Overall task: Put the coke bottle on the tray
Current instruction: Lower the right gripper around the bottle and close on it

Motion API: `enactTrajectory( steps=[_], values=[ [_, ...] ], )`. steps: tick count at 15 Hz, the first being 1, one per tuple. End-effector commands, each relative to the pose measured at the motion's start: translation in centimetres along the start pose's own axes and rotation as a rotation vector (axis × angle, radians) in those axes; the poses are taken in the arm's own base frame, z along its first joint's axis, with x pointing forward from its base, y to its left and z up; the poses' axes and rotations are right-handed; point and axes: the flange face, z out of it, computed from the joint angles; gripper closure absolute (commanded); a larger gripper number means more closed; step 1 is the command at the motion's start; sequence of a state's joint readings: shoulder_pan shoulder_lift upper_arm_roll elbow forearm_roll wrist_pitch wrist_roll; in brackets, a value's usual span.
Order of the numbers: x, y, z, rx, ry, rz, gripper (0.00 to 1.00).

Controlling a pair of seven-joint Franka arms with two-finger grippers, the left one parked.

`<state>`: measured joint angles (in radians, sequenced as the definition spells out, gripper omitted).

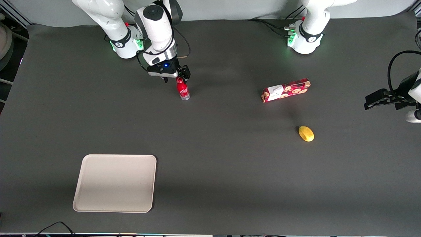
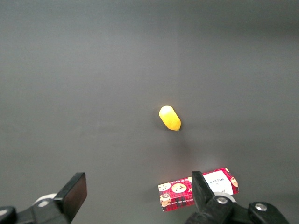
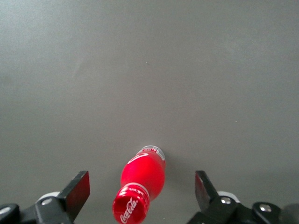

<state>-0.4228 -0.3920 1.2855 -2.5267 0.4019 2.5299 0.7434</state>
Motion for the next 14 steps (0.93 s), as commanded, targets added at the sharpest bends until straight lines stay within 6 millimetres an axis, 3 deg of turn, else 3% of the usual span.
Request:
enactTrajectory(
  steps=[1,14],
  values=[
    [0.11,-0.25,0.49,0.035,-0.041,0.032,0.00],
    [-0.12,-0.69,1.22,0.083,-0.070,0.051,0.00]
  ],
)
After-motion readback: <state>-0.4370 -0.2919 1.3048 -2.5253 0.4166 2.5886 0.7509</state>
